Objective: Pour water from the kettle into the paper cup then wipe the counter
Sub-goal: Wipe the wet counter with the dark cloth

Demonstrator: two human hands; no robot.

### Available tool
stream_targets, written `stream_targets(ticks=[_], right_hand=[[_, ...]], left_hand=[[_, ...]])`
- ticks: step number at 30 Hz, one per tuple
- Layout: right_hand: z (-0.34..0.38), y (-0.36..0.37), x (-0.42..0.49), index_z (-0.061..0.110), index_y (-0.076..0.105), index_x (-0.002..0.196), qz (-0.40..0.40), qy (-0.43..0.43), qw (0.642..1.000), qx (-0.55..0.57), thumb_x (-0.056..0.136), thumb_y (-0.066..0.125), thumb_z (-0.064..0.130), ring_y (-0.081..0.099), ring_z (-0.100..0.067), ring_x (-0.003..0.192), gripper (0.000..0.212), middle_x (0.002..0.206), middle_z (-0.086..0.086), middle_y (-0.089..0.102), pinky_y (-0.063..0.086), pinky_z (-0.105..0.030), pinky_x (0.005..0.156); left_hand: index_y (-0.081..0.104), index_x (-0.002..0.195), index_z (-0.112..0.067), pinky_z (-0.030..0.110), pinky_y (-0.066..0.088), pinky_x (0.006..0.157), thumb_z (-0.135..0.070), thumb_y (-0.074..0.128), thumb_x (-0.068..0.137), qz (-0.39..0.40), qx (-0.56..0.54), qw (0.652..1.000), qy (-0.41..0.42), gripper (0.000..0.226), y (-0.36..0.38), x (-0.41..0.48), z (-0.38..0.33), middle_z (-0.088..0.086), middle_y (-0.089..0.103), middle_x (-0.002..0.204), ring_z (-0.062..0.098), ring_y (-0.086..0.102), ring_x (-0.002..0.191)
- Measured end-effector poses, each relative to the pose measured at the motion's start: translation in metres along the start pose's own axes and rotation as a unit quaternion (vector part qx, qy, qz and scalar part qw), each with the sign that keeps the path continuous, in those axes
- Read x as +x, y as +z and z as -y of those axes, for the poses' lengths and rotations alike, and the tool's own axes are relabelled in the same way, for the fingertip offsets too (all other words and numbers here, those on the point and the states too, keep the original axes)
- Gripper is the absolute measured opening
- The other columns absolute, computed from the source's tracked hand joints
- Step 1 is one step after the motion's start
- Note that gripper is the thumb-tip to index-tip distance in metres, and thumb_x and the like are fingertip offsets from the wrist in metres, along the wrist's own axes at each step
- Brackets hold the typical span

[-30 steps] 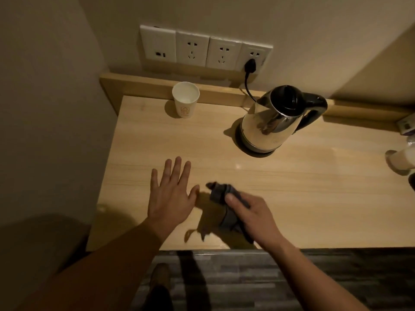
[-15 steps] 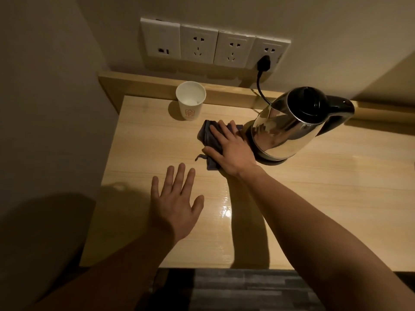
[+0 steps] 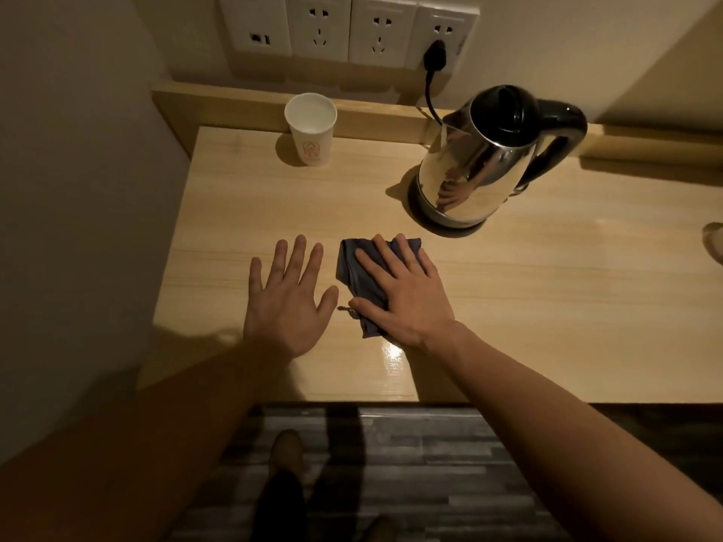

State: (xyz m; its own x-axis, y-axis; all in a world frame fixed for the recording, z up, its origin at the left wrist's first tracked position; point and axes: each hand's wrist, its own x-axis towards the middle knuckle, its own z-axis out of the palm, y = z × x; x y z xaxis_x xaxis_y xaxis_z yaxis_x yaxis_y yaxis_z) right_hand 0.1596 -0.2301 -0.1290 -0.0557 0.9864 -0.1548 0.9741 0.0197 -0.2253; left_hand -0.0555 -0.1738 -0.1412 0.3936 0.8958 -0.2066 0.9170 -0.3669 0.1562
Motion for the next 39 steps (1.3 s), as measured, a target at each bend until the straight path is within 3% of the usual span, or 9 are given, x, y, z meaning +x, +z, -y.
stream_targets(ticks=[8,17,19,21,24,29,32,35,39], right_hand=[[0.019,0.018,-0.068,0.04,0.013,0.166,0.007,-0.024,1.0,0.009,0.1,0.031,0.074,-0.005,-0.023,0.163,0.076,0.176,0.007,0.007,0.0,-0.045,0.131],[0.04,0.035,-0.152,0.029,0.064,0.141,-0.055,-0.034,0.984,0.164,0.103,0.053,0.051,0.047,-0.016,0.147,0.045,0.15,0.006,0.061,0.038,-0.038,0.118],[0.044,0.021,-0.166,0.028,0.069,0.136,-0.013,0.065,0.947,0.313,0.099,0.056,0.053,0.057,-0.012,0.138,0.046,0.141,0.002,0.068,0.046,-0.04,0.113],[0.044,-0.006,-0.168,0.025,0.076,0.126,0.009,0.158,0.858,0.488,0.097,0.062,0.053,0.07,-0.016,0.118,0.043,0.123,-0.002,0.078,0.054,-0.04,0.098],[0.027,-0.048,-0.153,0.028,0.079,0.118,-0.025,0.2,0.795,0.572,0.1,0.062,0.042,0.075,-0.015,0.107,0.028,0.111,0.002,0.081,0.055,-0.034,0.092],[-0.025,-0.068,-0.084,0.03,0.068,0.136,-0.125,0.151,0.914,0.354,0.103,0.054,0.051,0.064,-0.017,0.123,0.042,0.128,0.003,0.073,0.052,-0.039,0.101],[-0.051,-0.048,-0.037,0.034,0.052,0.151,-0.083,0.095,0.976,0.179,0.105,0.043,0.054,0.044,-0.025,0.148,0.051,0.152,0.0,0.058,0.038,-0.049,0.119],[-0.056,-0.024,-0.019,0.04,0.029,0.162,-0.033,0.096,0.993,0.066,0.107,0.031,0.06,0.004,-0.02,0.163,0.059,0.173,0.009,0.022,0.013,-0.048,0.131],[-0.056,-0.016,-0.015,0.045,0.017,0.164,-0.026,0.107,0.993,0.039,0.101,0.028,0.075,-0.004,-0.018,0.163,0.07,0.175,0.012,0.007,0.004,-0.047,0.13]], left_hand=[[-0.004,0.167,-0.031,0.059,-0.001,0.13,-0.067,0.011,0.103,-0.016,0.007,1.0,0.0,0.075,0.0,-0.003,-0.002,0.0,-0.005,0.177,0.024,-0.008,0.163],[-0.008,0.167,-0.031,0.053,-0.008,0.13,-0.056,0.017,0.106,0.005,-0.019,1.0,-0.02,0.07,-0.001,-0.019,-0.013,0.0,-0.014,0.176,0.022,-0.014,0.163],[-0.007,0.167,-0.03,0.05,-0.007,0.131,-0.052,0.02,0.107,0.013,-0.043,0.999,-0.006,0.069,-0.004,-0.037,-0.029,-0.001,-0.013,0.177,0.021,-0.012,0.163],[-0.006,0.167,-0.031,0.05,-0.007,0.131,-0.053,0.021,0.107,0.028,-0.056,0.998,0.015,0.069,-0.005,-0.046,-0.047,-0.001,-0.012,0.177,0.021,-0.012,0.163],[-0.008,0.166,-0.032,0.054,-0.008,0.13,-0.06,0.015,0.105,0.046,-0.043,0.998,0.005,0.071,-0.002,-0.043,-0.063,-0.001,-0.013,0.176,0.023,-0.014,0.162],[-0.01,0.166,-0.031,0.058,-0.004,0.129,-0.065,0.009,0.102,0.018,-0.019,1.0,0.012,0.074,0.009,-0.04,-0.063,0.001,-0.01,0.176,0.026,-0.011,0.163],[-0.014,0.164,-0.031,0.057,-0.005,0.129,-0.065,0.005,0.102,0.014,-0.012,1.0,0.01,0.074,0.013,-0.039,-0.063,-0.001,-0.015,0.175,0.025,-0.013,0.163],[-0.011,0.164,-0.032,0.057,-0.004,0.129,-0.066,0.003,0.1,0.0,0.001,1.0,0.006,0.074,0.018,-0.037,-0.064,-0.001,-0.011,0.175,0.025,-0.008,0.163],[0.004,0.167,-0.031,0.058,0.003,0.128,-0.066,0.012,0.101,-0.013,0.01,1.0,0.001,0.075,0.026,-0.033,-0.062,-0.001,0.003,0.176,0.025,0.004,0.164]])
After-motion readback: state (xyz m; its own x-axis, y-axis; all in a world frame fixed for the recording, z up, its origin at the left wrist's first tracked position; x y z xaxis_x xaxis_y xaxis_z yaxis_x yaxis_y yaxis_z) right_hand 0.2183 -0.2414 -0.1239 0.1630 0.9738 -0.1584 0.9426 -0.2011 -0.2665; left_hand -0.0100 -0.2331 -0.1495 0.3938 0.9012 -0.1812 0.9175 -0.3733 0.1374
